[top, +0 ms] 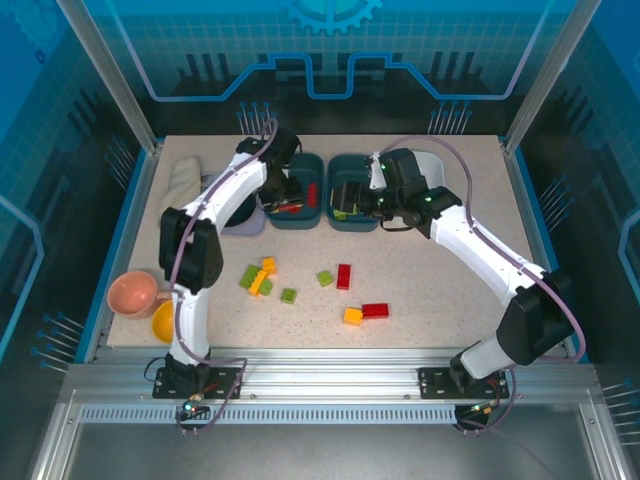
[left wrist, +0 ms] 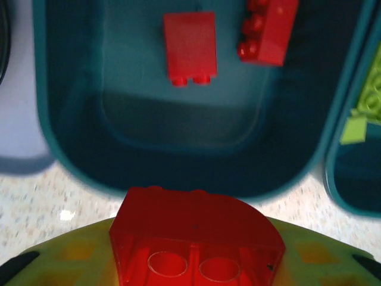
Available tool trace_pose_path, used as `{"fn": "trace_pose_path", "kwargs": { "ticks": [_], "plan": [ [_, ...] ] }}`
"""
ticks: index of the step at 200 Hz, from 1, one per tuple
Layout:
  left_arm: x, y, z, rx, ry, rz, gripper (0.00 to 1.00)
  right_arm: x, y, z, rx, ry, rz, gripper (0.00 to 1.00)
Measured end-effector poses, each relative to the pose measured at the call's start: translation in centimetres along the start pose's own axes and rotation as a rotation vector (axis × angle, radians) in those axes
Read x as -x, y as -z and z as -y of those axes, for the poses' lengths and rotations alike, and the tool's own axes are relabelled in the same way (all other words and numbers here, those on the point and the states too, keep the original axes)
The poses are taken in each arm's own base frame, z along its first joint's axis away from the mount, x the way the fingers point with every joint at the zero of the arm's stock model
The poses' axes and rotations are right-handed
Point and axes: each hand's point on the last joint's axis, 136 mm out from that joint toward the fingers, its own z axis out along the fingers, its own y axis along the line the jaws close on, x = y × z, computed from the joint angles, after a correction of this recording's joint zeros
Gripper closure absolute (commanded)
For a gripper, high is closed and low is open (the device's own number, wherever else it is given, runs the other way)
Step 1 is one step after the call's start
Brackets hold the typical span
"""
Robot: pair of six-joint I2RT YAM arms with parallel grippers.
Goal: Sort the legos into containers by color
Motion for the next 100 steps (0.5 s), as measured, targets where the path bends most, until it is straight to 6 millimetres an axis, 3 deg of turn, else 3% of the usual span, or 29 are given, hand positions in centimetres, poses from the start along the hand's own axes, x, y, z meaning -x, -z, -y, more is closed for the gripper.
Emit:
{"fn": "trace_pose_path", "kwargs": {
  "ticks": [42, 100],
  "plan": [
    [0.6, -4.1, -0.7, 0.078, 0.011, -0.07, 0.61, -0.1, -0.4, 1.5, -0.028, -0.045, -0.025, 0.24],
    [-0.1, -5.7, -1.4, 0.125, 0.035, -0.121, 0.59, -0.4, -0.6, 1.6, -0.026, -0.055, -0.041, 0.24]
  ]
}}
